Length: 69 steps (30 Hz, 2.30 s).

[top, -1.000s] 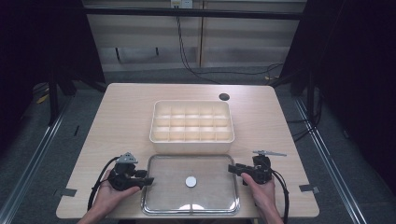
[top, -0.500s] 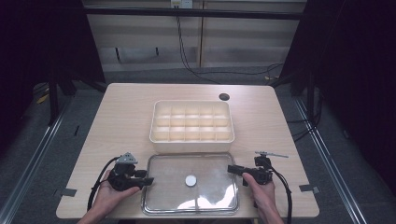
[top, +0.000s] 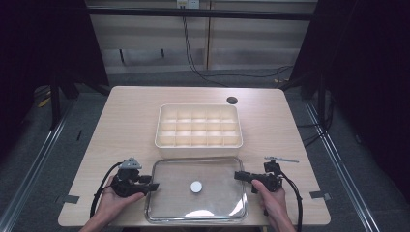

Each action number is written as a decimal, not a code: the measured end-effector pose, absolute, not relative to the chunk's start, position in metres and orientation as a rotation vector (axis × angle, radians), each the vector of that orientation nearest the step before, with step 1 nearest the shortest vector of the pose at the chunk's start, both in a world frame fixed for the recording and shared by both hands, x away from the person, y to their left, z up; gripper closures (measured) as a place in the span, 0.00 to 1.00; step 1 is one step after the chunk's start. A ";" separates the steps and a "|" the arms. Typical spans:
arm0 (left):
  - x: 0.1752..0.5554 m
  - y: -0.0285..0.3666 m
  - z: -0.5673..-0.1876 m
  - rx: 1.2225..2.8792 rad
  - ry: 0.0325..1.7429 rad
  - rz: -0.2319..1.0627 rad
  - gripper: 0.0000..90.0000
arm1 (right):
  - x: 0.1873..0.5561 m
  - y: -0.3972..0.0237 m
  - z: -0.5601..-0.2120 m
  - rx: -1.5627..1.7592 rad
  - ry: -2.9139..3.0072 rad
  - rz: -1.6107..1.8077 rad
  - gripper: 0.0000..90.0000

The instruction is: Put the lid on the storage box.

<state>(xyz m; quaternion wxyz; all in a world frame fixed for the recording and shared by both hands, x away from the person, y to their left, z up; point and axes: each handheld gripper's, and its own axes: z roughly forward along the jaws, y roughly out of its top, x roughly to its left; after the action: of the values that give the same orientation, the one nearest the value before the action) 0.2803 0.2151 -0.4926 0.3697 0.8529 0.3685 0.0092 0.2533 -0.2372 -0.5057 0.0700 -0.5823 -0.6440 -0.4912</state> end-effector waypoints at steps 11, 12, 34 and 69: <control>0.282 0.219 -0.494 2.167 0.951 -0.001 0.57 | 0.254 -0.236 -0.505 -1.696 -1.961 -1.502 0.69; 0.282 0.219 -0.494 2.161 0.954 0.003 0.57 | 0.254 -0.236 -0.505 -1.693 -1.962 -1.512 0.72; 0.288 0.223 -0.495 2.118 0.998 -0.029 0.38 | 0.249 -0.238 -0.497 -1.666 -1.908 -1.657 0.83; 0.284 0.233 -0.479 2.005 0.968 -0.076 0.58 | 0.247 -0.229 -0.486 -1.711 -2.066 -1.606 0.79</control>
<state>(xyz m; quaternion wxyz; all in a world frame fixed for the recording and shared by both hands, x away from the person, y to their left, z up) 0.2839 0.2327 -0.4789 0.4413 0.8077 0.3898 -0.0308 0.2472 -0.2286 -0.4855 0.0073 -0.5473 -0.6607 -0.5137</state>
